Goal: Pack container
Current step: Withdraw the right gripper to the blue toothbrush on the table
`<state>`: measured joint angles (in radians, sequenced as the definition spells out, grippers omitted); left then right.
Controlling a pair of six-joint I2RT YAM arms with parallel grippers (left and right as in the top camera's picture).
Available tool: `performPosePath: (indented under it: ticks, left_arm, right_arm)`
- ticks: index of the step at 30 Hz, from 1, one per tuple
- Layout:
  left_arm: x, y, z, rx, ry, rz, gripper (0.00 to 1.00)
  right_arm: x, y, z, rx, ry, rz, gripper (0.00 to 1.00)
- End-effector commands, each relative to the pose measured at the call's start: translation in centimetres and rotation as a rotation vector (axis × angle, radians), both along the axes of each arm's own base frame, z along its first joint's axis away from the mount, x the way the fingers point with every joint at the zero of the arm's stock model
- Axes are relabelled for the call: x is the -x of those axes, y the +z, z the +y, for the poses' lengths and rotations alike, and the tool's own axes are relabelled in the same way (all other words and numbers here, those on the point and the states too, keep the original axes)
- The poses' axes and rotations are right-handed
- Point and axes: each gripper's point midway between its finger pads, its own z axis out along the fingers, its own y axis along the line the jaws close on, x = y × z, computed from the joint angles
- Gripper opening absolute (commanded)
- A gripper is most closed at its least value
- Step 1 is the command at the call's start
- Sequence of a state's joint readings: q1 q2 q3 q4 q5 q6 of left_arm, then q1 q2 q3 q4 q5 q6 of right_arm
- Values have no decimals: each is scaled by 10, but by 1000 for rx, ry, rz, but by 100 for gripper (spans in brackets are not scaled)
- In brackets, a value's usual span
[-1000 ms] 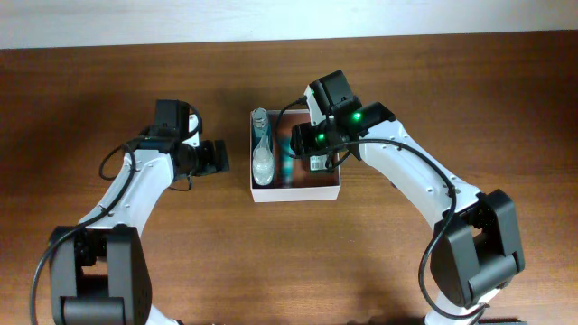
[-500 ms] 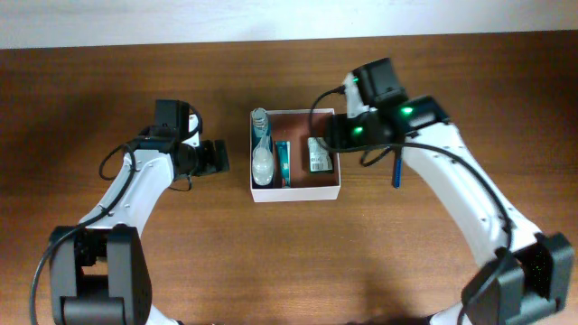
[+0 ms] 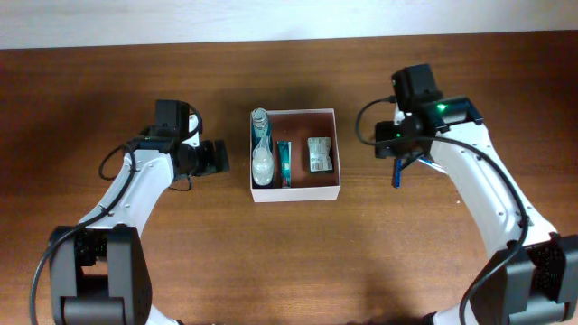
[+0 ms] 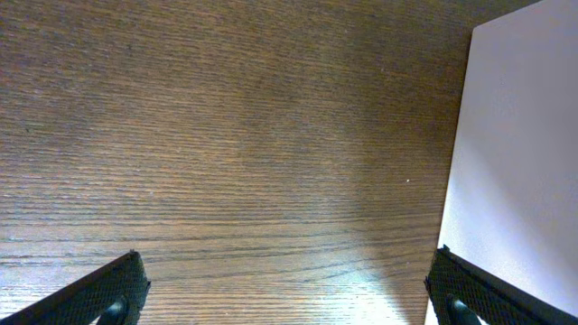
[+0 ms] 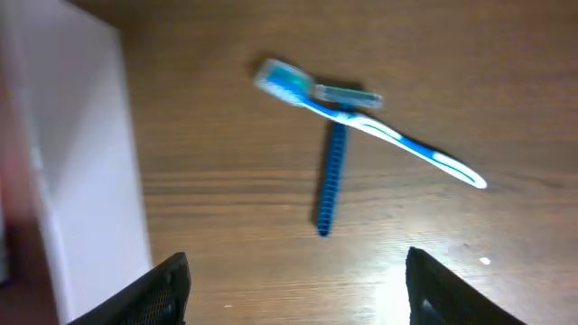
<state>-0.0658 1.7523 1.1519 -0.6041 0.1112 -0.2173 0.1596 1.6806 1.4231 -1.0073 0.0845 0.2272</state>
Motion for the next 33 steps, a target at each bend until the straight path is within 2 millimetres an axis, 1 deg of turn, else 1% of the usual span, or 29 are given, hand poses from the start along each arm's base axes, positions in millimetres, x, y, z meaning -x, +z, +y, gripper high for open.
performPosePath:
  ticks: [1,5,6,7,8,11,13,14,18,25,29,33]
  left_arm:
    - [-3,2,2,-2,6,-9,99]
    - [-3,2,2,-2,6,-9,100]
    - [-3,3,2,-2,6,-9,99]
    - [-3,2,2,-2,6,-9,99]
    - [-3,2,2,-2,6,-9,99]
    - [-3,2,2,-2,6,-9,99]
    - [-3,2,2,-2,6,-9,99]
    - [-3,2,2,-2,6,-9,99]
    - [-3,2,2,-2,6,-9,100]
    - [-3,2,2,-2,6,-9,99]
    - [-3,3,2,-2,6,-9,99]
    - [-3,2,2,-2,6,-9,99]
  right_arm:
    - [4,-16,-34,41,-69,34,71]
    - [5,-22,-56,66,-42,45,72]
    - [6,-23,-68,79,-28,49,72]
    - [6,-25,-75,85,-26,49,72]
    - [5,-27,-88,95,-26,45,79]
    - [5,-33,-112,104,-61,30,99]
    - [5,-39,-123,90,-93,17,99]
    - [4,-48,-127,48,-87,-4,99]
    - [-4,-62,-115,-76,36,-79,99]
    - [-9,-77,-119,-23,153,-138,98]
    - [-11,-83,-113,-28,225,-160,99]
    - [-10,-99,-113,-23,260,-135,99]
